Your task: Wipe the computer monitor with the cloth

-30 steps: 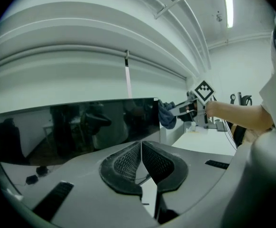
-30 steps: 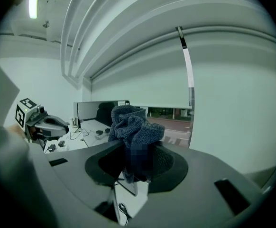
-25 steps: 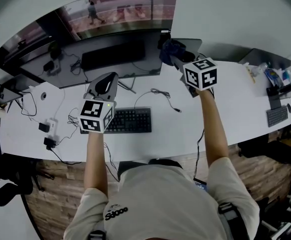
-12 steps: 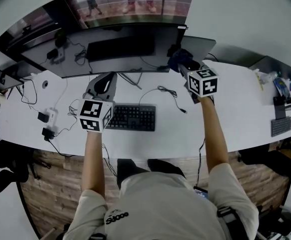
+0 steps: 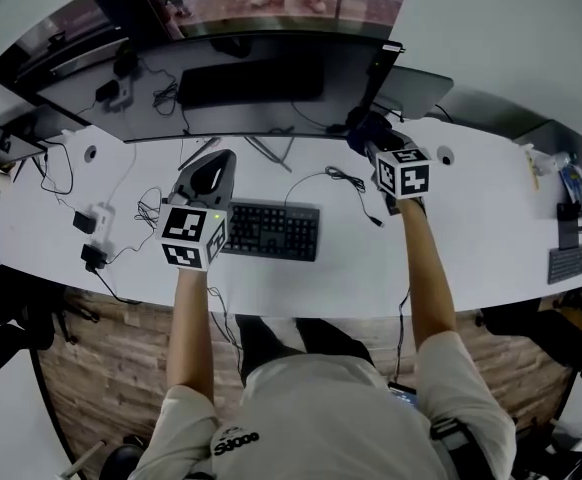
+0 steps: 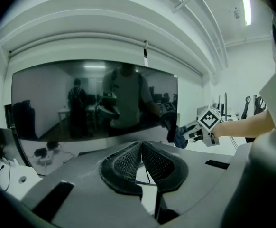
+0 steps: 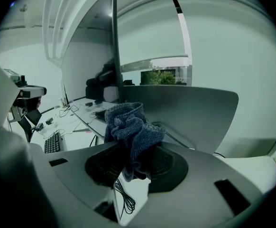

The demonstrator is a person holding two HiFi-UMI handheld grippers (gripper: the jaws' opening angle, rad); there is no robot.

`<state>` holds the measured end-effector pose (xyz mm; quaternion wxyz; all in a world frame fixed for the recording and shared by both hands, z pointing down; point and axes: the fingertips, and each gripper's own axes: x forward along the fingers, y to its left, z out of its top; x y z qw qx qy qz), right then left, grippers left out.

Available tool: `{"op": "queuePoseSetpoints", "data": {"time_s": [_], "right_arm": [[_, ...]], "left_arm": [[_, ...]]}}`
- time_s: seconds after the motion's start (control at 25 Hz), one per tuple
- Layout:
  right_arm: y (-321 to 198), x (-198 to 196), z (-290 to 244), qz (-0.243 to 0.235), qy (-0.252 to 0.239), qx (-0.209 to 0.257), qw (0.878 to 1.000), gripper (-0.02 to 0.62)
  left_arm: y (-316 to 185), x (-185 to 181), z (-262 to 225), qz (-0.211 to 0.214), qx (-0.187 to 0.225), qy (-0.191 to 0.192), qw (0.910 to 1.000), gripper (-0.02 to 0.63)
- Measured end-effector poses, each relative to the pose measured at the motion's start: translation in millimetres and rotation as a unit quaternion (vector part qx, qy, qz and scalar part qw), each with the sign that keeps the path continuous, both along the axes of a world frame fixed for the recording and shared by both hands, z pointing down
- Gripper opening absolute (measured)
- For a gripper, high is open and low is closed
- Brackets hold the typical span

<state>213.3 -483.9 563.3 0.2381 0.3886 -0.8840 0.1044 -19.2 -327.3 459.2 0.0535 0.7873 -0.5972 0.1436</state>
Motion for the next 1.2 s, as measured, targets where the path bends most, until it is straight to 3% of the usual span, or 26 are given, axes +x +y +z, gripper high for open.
{"op": "queuePoseSetpoints", "data": {"time_s": [0.32,0.6,0.96,1.2], "right_arm": [[-2.6,-2.7,60.3,0.026,0.013,-0.054,0.998,0.103],[0.0,-5.4,86.1,0.048,-0.033,-0.082,0.995,0.103],[5.9,-17.5,102.1,0.069,-0.052,-0.100,0.991,0.103],[14.5,-47.2,112.6,0.052,-0.070,-0.113,0.990,0.104]], "left_arm": [[12.0,-27.9,26.3,-0.032,-0.015,0.005,0.9993,0.018],[24.4,-45.7,40.2,-0.042,-0.027,0.009,0.9987,0.018],[37.9,-71.9,48.4,-0.050,-0.031,0.007,0.9982,0.018],[42.6,-89.8,57.6,-0.057,-0.038,0.014,0.9976,0.018]]}}
